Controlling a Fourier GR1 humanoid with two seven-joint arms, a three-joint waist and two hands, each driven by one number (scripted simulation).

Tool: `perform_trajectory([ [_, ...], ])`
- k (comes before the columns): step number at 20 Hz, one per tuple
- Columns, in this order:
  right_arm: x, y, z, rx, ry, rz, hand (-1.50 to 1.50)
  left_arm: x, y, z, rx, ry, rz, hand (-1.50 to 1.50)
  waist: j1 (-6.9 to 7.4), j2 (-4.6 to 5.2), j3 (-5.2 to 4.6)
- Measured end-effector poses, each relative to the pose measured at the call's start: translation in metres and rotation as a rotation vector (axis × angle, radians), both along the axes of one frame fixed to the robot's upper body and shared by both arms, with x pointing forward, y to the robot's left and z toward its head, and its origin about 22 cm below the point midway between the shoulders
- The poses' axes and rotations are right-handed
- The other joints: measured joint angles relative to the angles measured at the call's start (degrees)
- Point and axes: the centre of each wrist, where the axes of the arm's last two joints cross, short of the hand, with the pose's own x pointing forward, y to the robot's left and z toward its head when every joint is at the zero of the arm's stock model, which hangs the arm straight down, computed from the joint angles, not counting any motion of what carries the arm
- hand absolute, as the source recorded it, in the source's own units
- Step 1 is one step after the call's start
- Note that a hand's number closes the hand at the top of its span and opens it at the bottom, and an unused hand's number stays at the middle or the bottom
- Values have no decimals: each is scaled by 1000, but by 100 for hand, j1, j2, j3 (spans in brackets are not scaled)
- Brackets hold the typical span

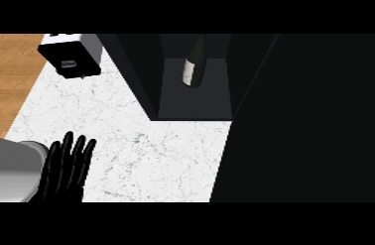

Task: Pick up the wine, place it into the cabinet and close the cabinet

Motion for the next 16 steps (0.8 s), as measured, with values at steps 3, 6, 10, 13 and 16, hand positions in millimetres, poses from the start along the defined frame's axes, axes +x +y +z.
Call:
perform_trajectory([
  [3, -5, 13, -1, 24, 40, 65, 150, 1, 12, 7, -13, -12, 20, -150, 6, -2, 0],
  [6, -10, 24, 1, 2, 35, 160, 150, 0, 29, 13, -13, -15, 38, -150, 13, -9, -2],
  [10, -19, 38, 2, 5, 32, 239, 150, 2, 55, 16, -15, -15, 61, -150, -1, -17, -3],
  [13, -25, 50, 1, 14, 34, 251, 150, 1, 68, 23, -9, -12, 70, -150, -3, -25, -4],
  [16, -25, 52, 2, 9, 30, 225, 150, 5, 81, 25, 4, -14, 74, -150, -7, -25, -8],
])
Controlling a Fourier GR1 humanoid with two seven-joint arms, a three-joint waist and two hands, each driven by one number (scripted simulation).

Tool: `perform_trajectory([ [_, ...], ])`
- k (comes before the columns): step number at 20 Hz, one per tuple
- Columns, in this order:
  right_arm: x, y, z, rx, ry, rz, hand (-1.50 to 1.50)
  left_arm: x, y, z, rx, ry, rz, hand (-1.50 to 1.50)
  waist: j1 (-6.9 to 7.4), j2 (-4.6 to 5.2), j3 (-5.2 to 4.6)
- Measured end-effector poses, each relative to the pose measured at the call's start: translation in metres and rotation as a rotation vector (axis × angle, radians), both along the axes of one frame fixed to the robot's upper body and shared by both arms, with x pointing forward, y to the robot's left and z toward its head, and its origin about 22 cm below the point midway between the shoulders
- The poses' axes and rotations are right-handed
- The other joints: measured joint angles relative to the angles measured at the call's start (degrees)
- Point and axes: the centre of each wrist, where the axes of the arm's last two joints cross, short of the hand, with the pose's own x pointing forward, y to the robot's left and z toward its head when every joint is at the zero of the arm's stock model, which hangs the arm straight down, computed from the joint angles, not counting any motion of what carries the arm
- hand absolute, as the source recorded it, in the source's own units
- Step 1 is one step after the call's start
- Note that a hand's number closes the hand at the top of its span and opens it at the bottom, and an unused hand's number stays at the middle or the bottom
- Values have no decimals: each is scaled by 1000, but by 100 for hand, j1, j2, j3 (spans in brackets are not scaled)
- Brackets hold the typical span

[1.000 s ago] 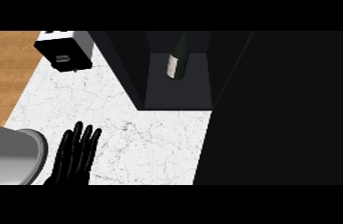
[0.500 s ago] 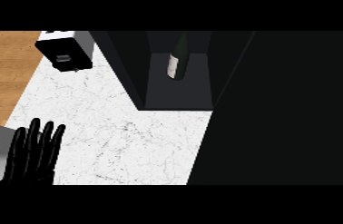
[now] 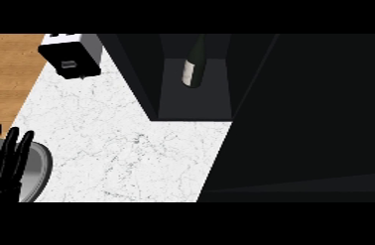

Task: Pick up the wine, place it into the cabinet and close the cabinet

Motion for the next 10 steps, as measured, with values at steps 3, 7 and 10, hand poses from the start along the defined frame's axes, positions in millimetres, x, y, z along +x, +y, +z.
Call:
perform_trajectory([
  [3, 0, 7, 0, 10, 9, -21, 150, 0, 13, 4, 5, 2, 0, -150, 13, -6, -2],
  [7, -2, 19, -1, 35, 6, -58, 150, 2, 27, 10, 14, 4, -11, -150, 15, -16, -5],
  [10, -3, 21, 1, 24, -25, -86, 150, 5, 32, 12, 18, 8, -11, -150, 7, -13, -7],
])
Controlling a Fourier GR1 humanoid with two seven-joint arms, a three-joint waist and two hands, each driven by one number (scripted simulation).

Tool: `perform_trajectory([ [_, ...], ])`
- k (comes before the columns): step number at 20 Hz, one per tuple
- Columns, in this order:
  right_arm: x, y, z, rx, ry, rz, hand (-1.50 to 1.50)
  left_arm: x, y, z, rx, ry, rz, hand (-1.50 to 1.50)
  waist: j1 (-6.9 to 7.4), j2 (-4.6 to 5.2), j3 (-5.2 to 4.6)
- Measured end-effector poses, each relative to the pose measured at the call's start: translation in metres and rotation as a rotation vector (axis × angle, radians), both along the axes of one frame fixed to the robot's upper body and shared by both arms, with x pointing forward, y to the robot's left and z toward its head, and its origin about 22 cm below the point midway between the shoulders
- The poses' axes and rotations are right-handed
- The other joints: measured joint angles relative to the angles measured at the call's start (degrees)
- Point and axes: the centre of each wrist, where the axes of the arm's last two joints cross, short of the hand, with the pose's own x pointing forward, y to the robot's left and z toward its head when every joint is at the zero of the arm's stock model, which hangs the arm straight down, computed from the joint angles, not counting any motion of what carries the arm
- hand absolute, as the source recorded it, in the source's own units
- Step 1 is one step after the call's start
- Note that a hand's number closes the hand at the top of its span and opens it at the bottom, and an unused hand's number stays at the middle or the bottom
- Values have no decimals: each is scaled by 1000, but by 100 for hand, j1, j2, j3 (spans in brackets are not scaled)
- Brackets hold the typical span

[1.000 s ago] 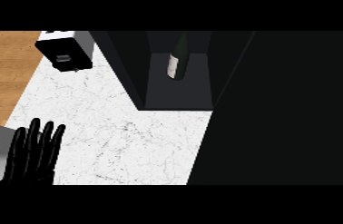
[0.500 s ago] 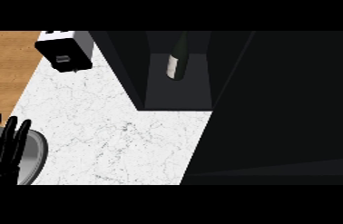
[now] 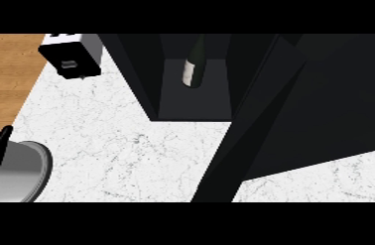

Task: Pick up the wine, place it into the cabinet and close the cabinet

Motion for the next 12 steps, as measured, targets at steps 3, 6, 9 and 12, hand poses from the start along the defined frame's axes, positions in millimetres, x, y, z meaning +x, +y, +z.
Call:
perform_trajectory([
  [3, 1, 3, 2, -9, -44, -9, 150, 4, 5, 2, -7, 5, -11, -150, 29, 7, -2],
  [6, 2, 7, 4, -31, -81, -19, 150, 6, 9, 10, -22, 7, -25, -150, 57, 10, -3],
  [9, 4, 10, 7, -49, -111, -20, 150, 11, 8, 12, -40, 12, -41, -150, 70, 26, -6],
  [12, 6, 15, 10, -55, -130, 2, 150, 15, 4, 11, -50, 12, -58, -150, 99, 41, -6],
])
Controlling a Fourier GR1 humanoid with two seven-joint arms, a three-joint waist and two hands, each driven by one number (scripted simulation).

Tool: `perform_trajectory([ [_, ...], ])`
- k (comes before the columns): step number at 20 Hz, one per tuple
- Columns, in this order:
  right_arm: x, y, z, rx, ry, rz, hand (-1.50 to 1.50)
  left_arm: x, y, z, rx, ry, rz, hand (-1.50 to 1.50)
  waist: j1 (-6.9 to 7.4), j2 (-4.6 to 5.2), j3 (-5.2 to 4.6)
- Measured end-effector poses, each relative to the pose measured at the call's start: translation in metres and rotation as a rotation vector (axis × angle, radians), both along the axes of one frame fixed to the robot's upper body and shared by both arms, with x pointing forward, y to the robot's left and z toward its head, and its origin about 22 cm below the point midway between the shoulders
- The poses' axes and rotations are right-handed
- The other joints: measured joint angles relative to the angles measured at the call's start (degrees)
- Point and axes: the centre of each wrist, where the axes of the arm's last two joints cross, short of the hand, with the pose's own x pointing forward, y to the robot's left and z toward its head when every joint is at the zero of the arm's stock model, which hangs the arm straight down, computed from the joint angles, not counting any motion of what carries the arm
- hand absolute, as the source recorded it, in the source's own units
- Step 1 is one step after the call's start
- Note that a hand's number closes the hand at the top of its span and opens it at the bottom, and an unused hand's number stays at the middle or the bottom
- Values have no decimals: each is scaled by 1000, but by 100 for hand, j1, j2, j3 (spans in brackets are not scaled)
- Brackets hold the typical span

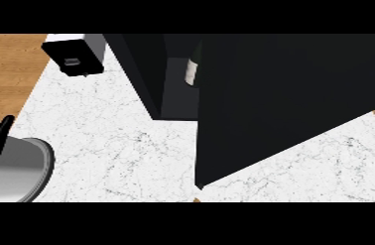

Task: Pick up the wine, place it into the cabinet and close the cabinet

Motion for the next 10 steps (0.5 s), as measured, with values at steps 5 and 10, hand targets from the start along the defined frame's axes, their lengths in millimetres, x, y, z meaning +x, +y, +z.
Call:
perform_trajectory([
  [5, 11, 9, 8, 12, 13, 29, 150, 6, -1, 4, -14, -5, -14, -150, 75, 22, 0],
  [10, 40, 42, 23, 49, 2, 39, 150, 11, -8, 1, -23, 0, -21, -150, 127, 44, 2],
])
